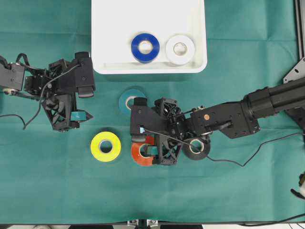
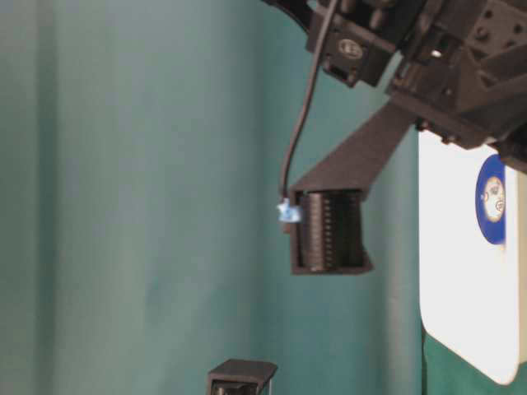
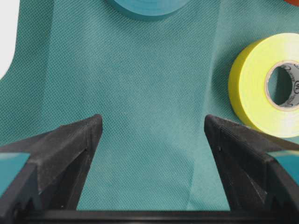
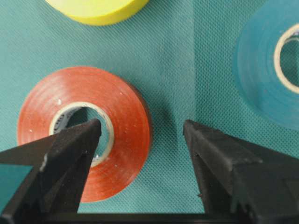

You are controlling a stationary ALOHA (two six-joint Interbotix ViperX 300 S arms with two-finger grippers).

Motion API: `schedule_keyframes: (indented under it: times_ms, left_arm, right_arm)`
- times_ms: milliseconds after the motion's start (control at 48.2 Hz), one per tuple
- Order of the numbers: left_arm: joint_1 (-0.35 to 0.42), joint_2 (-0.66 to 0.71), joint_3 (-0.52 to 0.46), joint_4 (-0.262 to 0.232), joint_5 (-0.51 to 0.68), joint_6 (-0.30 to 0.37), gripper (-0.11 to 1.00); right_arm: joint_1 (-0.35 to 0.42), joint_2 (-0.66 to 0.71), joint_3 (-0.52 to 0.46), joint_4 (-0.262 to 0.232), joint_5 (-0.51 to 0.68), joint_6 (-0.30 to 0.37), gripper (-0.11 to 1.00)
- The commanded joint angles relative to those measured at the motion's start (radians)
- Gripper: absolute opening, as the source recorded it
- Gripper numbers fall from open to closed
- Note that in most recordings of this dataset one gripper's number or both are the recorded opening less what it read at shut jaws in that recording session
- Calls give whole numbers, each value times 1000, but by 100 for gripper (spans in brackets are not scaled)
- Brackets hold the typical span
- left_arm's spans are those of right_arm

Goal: Put the tape alternately from left to right into the white case.
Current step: 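Move the right gripper down onto the orange tape roll and grasp it, then lift the orange roll and carry it to the tray's back right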

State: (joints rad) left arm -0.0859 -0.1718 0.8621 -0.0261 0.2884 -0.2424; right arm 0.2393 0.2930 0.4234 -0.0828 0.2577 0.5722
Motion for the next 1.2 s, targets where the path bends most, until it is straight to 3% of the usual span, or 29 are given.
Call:
schedule_keyframes:
  times_ms: [0, 498, 581, 747, 1183]
  left_arm:
    - [0, -12, -8, 0, -6, 2, 68]
    - [12, -12, -8, 0, -8, 2, 68]
    - [12, -12, -8, 0, -6, 2, 68]
    - [12, -12, -8, 0, -6, 2, 68]
    - [17, -12, -12, 0, -6, 2, 68]
  right_arm:
    - [3, -6, -26, 0, 15, 2, 80]
    - [3, 14, -55, -6, 60, 2, 77]
    - [3, 11, -60, -6, 60, 2, 69]
    - [9, -6, -67, -6, 60, 2, 28]
    - [15, -64, -60, -6, 133, -3, 28]
